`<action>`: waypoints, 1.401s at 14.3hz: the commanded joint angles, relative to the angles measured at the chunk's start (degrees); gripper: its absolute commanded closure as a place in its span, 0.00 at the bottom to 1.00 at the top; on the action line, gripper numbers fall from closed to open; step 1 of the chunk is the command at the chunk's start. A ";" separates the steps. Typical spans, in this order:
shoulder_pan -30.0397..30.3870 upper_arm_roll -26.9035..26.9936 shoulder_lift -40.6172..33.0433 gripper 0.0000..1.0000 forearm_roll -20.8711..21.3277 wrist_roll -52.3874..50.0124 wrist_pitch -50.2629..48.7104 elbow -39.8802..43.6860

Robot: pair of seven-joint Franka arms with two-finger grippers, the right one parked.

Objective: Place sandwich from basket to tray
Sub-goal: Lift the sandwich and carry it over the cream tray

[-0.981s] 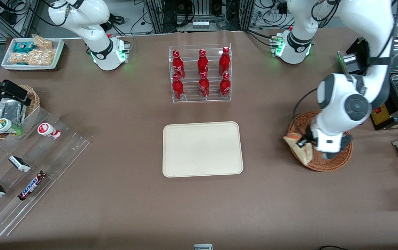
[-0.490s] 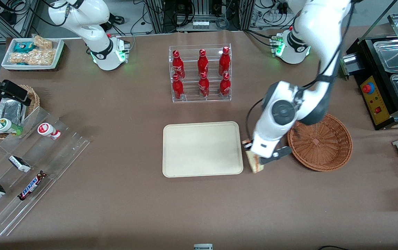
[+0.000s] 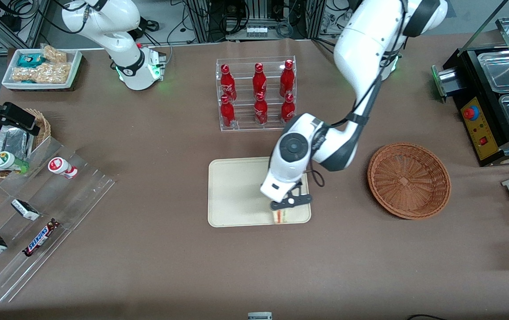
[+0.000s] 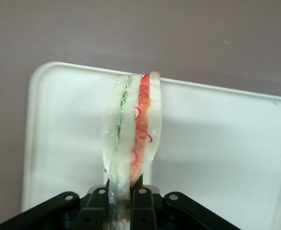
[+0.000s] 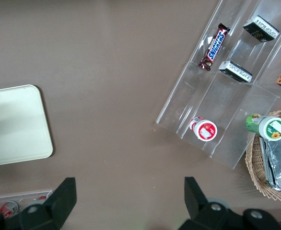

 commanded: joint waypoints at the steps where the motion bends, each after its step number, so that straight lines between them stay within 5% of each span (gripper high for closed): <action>1: -3.07 0.97 3.55 0.96 -0.37 -1.94 2.15 3.56; 9: -5.46 0.88 4.18 0.93 -0.72 -2.38 -0.05 4.00; 10: -5.54 0.88 4.18 0.86 -0.81 -2.91 -0.05 4.00; 11: -5.54 0.88 4.18 0.68 -0.81 -3.87 -0.05 4.00; 12: -5.54 0.88 4.18 0.15 -0.81 -4.75 0.04 4.00; 13: -5.54 0.88 3.92 0.00 -0.64 -5.45 -0.13 4.00; 20: -4.93 1.50 -3.11 0.00 0.51 -5.64 -7.94 4.61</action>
